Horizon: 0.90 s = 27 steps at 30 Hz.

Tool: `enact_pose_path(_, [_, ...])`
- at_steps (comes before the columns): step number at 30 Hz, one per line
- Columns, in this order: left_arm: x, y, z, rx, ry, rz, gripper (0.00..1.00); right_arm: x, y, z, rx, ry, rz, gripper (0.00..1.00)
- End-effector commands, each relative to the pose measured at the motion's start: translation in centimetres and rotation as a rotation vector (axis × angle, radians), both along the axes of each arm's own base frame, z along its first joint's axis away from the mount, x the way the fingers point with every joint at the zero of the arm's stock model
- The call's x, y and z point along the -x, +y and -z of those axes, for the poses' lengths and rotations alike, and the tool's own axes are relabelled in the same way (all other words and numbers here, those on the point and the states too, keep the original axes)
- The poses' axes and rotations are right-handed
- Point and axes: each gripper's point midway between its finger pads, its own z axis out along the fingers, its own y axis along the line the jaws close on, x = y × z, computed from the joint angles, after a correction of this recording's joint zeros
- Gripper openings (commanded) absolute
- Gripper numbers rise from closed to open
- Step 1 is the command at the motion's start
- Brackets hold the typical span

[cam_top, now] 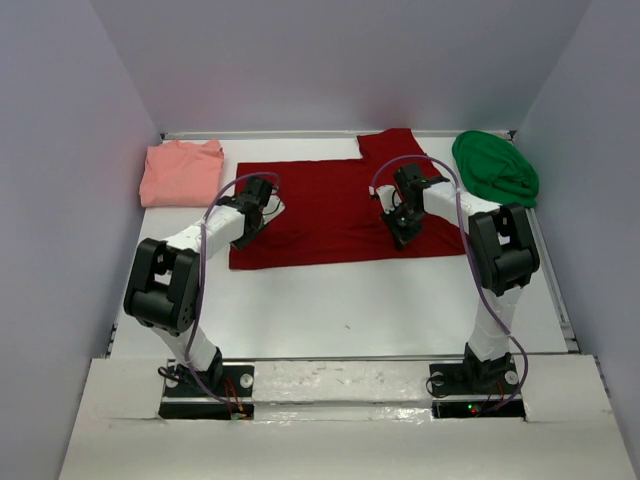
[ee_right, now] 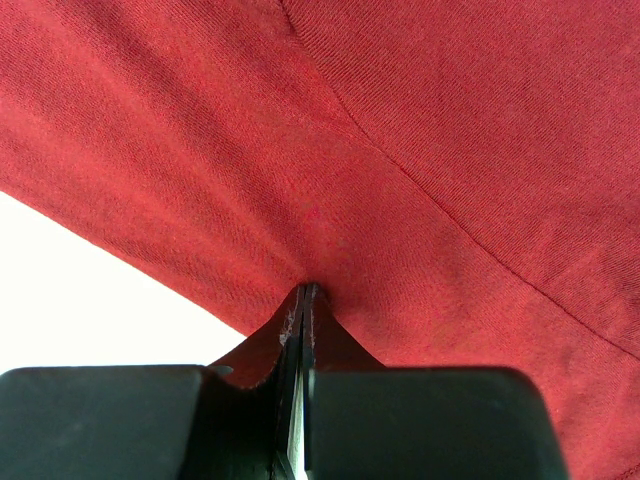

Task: Fold and stack the t-shirts
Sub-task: Fold the flattened tshirt in 1/3 of the way

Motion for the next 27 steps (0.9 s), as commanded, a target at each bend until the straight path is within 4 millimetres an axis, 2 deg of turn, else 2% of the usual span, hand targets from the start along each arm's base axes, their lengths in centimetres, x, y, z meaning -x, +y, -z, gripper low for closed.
enact_pose_path(1, [-1.7, 2.0, -6.6, -0.105, -0.192, -0.079, 0.54, 1.5, -2.1, 4.4, 0.095, 0.079, -0.008, 0.00])
enact_pose_path(5, [-2.2, 1.2, -7.2, -0.054, -0.207, -0.074, 0.54, 1.5, -2.1, 4.4, 0.094, 0.079, -0.010, 0.00])
enact_pose_path(11, [-1.9, -0.6, -4.8, 0.056, -0.130, -0.064, 0.53, 1.5, -2.1, 4.5, 0.094, 0.080, -0.010, 0.00])
enact_pose_path(14, [-1.8, -2.5, -3.4, 0.154, -0.075, -0.038, 0.52, 1.5, -2.1, 4.4, 0.092, 0.080, -0.009, 0.00])
enact_pose_path(18, [-1.4, -5.4, -1.4, 0.295, 0.013, 0.011, 0.43, 1.5, -2.0, 4.4, 0.091, 0.080, -0.011, 0.00])
enact_pose_path(22, [-1.4, -6.1, 0.2, 0.323, 0.053, 0.004, 0.34, 1.5, -2.0, 4.4, 0.089, 0.082, -0.011, 0.00])
enact_pose_path(27, [-1.7, -5.4, 1.2, 0.285, 0.046, -0.005, 0.34, 1.6, -2.0, 4.4, 0.086, 0.083, -0.012, 0.00])
